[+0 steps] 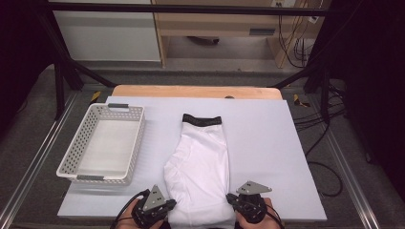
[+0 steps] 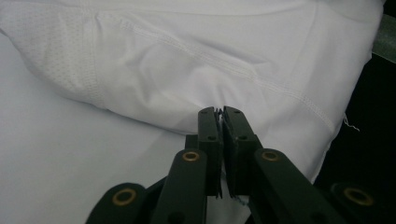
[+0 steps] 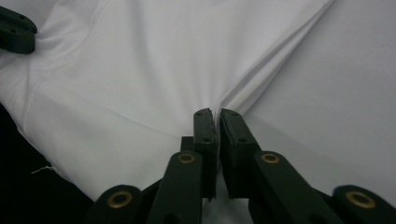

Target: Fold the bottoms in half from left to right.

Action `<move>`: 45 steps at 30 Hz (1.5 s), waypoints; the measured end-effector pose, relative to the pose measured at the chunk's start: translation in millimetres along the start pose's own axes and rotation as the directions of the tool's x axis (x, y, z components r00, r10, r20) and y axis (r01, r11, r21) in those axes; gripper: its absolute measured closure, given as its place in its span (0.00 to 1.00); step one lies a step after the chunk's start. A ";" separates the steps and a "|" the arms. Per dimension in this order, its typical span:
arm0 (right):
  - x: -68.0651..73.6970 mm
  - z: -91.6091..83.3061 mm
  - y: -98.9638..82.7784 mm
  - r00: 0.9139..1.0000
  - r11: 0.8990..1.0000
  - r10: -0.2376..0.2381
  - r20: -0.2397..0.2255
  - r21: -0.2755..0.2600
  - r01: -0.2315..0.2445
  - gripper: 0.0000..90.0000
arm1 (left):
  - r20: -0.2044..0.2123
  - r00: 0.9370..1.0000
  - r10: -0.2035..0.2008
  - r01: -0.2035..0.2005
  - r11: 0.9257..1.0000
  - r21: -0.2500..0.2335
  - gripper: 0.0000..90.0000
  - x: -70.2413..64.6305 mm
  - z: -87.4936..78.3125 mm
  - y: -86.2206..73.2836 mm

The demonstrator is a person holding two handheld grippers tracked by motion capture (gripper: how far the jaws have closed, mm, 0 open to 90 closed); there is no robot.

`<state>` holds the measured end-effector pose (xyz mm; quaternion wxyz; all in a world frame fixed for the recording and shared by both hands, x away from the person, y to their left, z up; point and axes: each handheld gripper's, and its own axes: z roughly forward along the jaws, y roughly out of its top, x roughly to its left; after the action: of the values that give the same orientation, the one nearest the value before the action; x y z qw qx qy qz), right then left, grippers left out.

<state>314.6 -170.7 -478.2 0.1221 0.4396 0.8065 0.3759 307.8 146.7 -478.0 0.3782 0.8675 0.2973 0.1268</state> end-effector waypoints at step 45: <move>-30.6 29.2 33.6 0.998 0.999 0.039 0.047 -0.015 -0.038 1.00 | 0.064 0.997 -0.037 0.036 0.999 0.016 0.97 4.7 -8.3 -0.9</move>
<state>368.5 -169.5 -478.4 0.1371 0.4630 0.7921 0.3735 307.5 154.9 -473.0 0.3833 0.8683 0.3018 0.0894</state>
